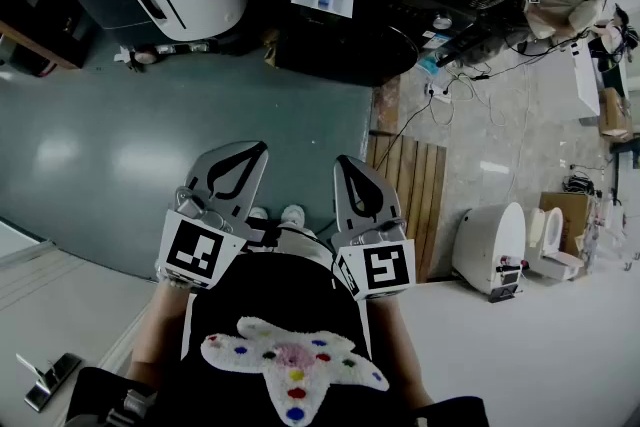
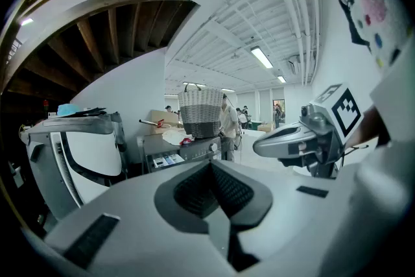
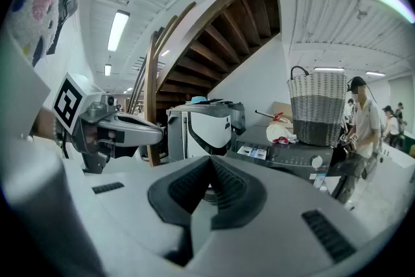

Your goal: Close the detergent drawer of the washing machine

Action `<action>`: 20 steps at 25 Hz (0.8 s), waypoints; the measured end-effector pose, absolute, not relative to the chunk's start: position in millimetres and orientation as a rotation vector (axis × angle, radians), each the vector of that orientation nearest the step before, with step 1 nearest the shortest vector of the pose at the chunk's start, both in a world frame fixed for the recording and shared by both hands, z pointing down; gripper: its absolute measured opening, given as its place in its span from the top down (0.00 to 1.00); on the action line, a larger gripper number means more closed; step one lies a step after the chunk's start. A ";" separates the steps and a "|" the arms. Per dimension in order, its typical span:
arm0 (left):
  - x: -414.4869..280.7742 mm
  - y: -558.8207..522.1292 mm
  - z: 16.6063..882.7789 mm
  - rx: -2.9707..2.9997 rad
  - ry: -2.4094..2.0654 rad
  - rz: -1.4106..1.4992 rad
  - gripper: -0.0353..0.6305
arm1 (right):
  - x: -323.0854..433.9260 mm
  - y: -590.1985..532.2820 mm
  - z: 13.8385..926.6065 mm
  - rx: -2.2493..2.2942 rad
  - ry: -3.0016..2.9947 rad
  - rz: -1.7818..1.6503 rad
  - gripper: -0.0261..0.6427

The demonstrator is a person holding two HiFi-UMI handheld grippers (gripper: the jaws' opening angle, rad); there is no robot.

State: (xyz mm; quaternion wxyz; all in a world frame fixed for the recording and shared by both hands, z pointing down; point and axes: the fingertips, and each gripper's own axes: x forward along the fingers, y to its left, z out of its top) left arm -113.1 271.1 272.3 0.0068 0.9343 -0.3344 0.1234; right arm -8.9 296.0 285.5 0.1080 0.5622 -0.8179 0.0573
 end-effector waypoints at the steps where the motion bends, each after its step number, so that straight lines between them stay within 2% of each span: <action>1: -112.9 270.9 272.1 2.923 -1.046 0.386 0.93 | -9.0 295.8 285.3 1.653 -2.407 0.169 0.95; 20: -103.3 270.2 270.4 2.903 -1.086 0.382 0.93 | 8.5 292.2 283.3 1.689 -2.443 0.231 0.95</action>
